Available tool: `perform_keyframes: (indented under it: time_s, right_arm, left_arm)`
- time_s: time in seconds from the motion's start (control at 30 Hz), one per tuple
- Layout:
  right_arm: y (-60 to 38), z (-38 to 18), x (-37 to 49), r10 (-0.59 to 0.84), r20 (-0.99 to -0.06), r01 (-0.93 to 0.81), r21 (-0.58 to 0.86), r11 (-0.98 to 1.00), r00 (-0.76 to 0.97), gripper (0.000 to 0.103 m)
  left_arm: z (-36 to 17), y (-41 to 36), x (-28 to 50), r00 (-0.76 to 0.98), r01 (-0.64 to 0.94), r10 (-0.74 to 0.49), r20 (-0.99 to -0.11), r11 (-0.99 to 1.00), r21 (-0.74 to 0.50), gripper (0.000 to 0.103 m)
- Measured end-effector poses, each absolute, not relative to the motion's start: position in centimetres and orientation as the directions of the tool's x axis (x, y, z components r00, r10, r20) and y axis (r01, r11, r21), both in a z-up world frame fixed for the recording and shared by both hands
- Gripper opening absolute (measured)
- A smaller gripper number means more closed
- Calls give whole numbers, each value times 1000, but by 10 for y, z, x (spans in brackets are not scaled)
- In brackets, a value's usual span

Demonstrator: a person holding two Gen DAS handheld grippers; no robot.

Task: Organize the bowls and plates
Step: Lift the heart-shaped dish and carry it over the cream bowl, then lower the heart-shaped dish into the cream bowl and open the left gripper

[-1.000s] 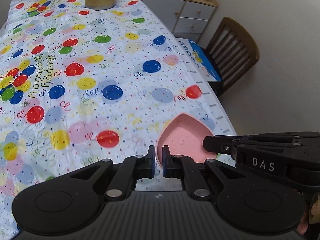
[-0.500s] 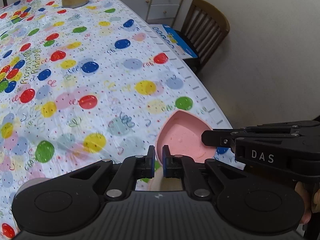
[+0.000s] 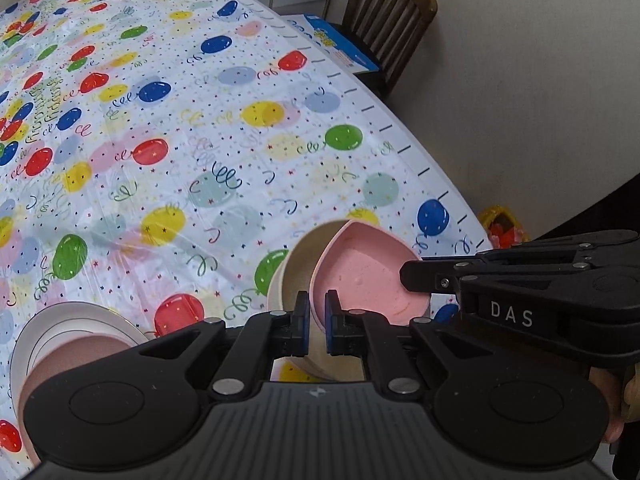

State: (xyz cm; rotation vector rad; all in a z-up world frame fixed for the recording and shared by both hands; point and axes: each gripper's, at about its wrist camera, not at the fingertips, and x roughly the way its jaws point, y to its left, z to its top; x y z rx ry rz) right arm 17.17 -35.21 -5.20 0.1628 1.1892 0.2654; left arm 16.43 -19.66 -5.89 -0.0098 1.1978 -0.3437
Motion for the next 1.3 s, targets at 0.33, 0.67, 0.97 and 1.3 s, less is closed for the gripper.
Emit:
perform_keyframes:
  time_s: [0.33,0.67,0.97,1.3]
  right_arm:
    - [-355,-74,160,279,-905,-94,262,960,320,2]
    - [-352,-85,159,264,-913,-77,253,964,311,2]
    - [-350,-85,159,261,-915,-72,251,965,308,9]
    - [-347,-80,158,244,-915,-85,229,970,320,13]
  left_arm:
    - [-74,-205,158,317,273,-221,-922,953,-134,6]
    - [-83,-206,157,309,266,-213,-927,955,-131,6]
    - [-83,-205,157,309,260,-216,-926,956,-136,6]
    - [-74,-203,154,317,255,-221,-922,957,-141,7]
